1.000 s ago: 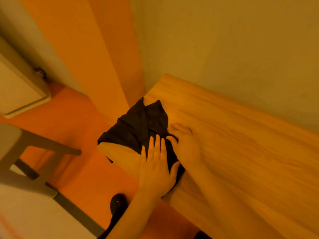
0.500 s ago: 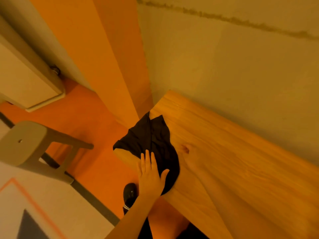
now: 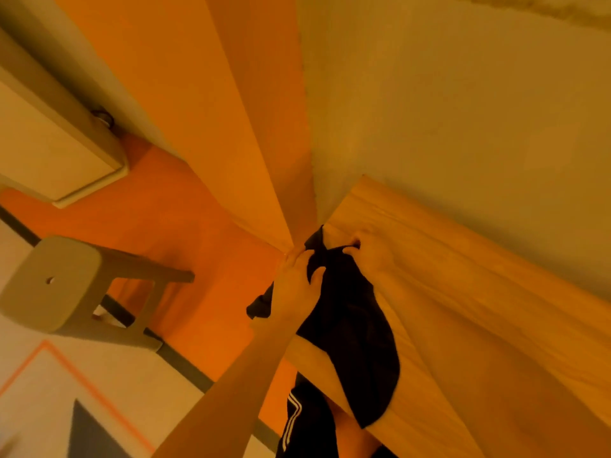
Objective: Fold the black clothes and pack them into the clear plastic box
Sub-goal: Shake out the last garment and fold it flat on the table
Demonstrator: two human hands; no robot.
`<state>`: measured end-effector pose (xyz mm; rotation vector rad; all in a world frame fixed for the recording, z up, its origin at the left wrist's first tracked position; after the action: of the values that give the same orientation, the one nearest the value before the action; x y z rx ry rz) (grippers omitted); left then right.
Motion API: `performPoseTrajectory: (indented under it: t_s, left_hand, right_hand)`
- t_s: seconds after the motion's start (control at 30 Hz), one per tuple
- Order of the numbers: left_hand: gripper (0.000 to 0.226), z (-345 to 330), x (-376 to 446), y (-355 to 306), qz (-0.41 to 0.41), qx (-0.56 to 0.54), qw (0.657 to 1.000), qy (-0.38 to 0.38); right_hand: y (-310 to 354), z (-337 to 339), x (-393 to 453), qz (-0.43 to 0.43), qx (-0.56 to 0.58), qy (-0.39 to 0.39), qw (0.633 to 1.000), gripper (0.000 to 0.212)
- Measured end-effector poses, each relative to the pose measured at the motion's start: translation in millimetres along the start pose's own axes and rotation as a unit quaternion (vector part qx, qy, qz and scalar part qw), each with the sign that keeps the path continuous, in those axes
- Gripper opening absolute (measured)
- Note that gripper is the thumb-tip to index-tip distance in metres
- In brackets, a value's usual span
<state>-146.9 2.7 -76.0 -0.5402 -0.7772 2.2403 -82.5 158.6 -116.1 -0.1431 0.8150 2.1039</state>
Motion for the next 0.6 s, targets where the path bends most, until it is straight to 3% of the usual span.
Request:
performPoseTrajectory:
  t_s: [0.07, 0.17, 0.3, 0.43, 0.53, 0.6]
  left_hand:
    - [0.044, 2, 16, -12, -0.035, 0.000, 0.998, 0.044]
    - [0.048, 7, 35, -47, -0.092, -0.013, 0.988, 0.121]
    - [0.045, 19, 63, -113, -0.065, -0.164, 0.951, 0.255]
    - [0.007, 45, 80, -176, -0.097, -0.165, 0.923, 0.332]
    - [0.024, 67, 78, -224, -0.134, -0.085, 0.921, 0.356]
    - [0.023, 83, 77, -256, -0.173, -0.027, 0.920, 0.349]
  right_hand:
    - [-4, 5, -5, 0.020, -0.024, 0.003, 1.000, 0.012]
    - [-2, 32, -14, 0.029, 0.102, 0.032, 0.994, 0.009]
    - [26, 111, -35, 0.079, 0.228, 0.095, 0.966, 0.027]
    - [36, 210, -67, 0.086, 0.249, 0.023, 0.964, 0.023]
    - [37, 279, -99, 0.098, 0.264, -0.032, 0.959, 0.023]
    - [35, 325, -124, 0.110, 0.256, -0.078, 0.957, 0.022]
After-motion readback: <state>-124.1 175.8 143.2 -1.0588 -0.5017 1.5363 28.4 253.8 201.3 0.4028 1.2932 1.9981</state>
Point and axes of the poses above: each hand's wrist, its own x-axis towards the middle knuckle, its own z-axis out of the back of the hand, y = z × x, the point moved 5 cm from there along x, towards the middle knuckle, and after that the axes turned 4 degrees about -x, right-handed, at the moved point
